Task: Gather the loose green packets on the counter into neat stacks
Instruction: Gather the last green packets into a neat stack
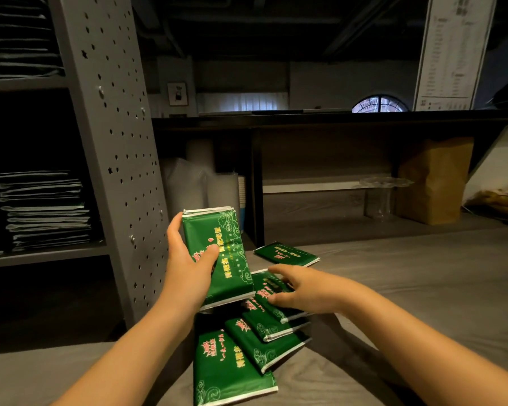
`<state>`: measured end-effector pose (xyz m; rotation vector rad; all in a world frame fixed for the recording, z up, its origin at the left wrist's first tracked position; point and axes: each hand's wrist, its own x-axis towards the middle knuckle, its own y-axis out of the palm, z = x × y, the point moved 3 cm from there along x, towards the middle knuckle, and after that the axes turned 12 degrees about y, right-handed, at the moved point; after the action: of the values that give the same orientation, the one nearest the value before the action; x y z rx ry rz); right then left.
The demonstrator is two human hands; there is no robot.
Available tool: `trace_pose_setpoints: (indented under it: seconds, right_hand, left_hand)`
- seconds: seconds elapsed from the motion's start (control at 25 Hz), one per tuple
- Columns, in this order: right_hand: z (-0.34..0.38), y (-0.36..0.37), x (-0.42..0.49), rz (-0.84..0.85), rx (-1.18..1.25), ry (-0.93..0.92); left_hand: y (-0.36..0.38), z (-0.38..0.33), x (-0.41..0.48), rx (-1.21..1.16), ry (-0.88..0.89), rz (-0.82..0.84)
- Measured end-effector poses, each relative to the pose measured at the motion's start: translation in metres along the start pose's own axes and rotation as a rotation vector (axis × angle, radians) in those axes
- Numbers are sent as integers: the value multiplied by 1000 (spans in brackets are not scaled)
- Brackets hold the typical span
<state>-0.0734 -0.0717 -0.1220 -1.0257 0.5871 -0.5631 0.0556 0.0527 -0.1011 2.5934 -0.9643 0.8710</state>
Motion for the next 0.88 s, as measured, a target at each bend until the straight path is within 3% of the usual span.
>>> trace_pose_setpoints:
  seconds: [0.12, 0.48, 0.56, 0.72, 0.88]
  right_hand:
    - [3, -3, -7, 122, 79, -29]
    - [-1, -10, -7, 49, 154, 22]
    - [-1, -12, -5, -43, 262, 0]
    - [-6, -28, -2, -414, 580, -25]
    - [2, -29, -7, -430, 975, -125]
  left_hand:
    - [1, 3, 0, -20, -28, -11]
    - [1, 0, -3, -26, -66, -22]
    - [1, -2, -4, -28, -71, -24]
    - [-1, -4, -3, -51, -107, -47]
    - [2, -5, -4, -82, -151, -26]
